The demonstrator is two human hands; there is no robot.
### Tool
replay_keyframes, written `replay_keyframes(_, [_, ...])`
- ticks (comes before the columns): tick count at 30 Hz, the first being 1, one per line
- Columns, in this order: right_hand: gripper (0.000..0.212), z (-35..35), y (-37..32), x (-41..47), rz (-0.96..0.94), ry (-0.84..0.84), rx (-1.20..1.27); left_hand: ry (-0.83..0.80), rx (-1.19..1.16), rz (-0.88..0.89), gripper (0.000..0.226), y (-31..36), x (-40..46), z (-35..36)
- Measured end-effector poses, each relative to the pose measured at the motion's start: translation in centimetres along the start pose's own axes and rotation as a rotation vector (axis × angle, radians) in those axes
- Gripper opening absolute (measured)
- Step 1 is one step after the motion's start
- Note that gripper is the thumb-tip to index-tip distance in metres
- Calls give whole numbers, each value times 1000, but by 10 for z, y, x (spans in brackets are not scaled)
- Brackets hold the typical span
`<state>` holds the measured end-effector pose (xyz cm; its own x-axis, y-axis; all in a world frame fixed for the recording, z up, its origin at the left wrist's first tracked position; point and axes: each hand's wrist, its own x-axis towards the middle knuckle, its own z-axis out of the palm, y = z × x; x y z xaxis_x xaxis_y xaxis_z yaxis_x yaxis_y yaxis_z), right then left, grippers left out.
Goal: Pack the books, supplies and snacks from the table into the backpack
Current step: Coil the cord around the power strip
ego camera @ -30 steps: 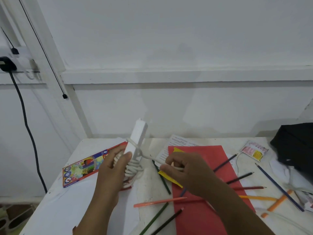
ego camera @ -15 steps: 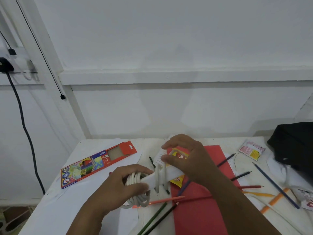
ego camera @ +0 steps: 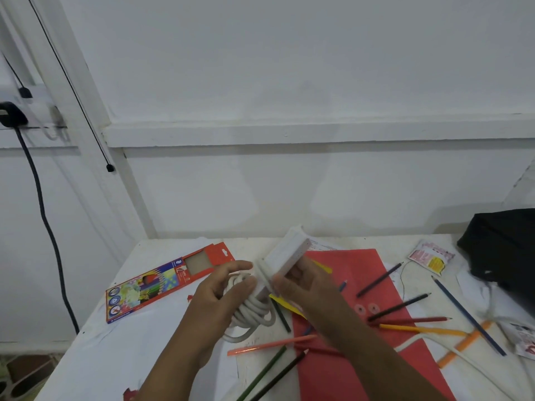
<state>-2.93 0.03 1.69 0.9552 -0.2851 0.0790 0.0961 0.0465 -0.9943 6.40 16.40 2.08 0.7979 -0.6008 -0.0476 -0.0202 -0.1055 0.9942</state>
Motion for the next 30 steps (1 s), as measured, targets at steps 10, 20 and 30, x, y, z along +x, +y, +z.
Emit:
replay_keyframes(10, [110,-11,-7,7,-53,144,2,-144,-296,-94,99,-4,6,-6])
replay_keyframes(20, [97,-5,6,10,-53,97,64,-39,-8,31,83,-8,6,-7])
replay_keyframes(30, [96,-3,10,14,-46,16,-107,-169,17,-19,58,0,7,1])
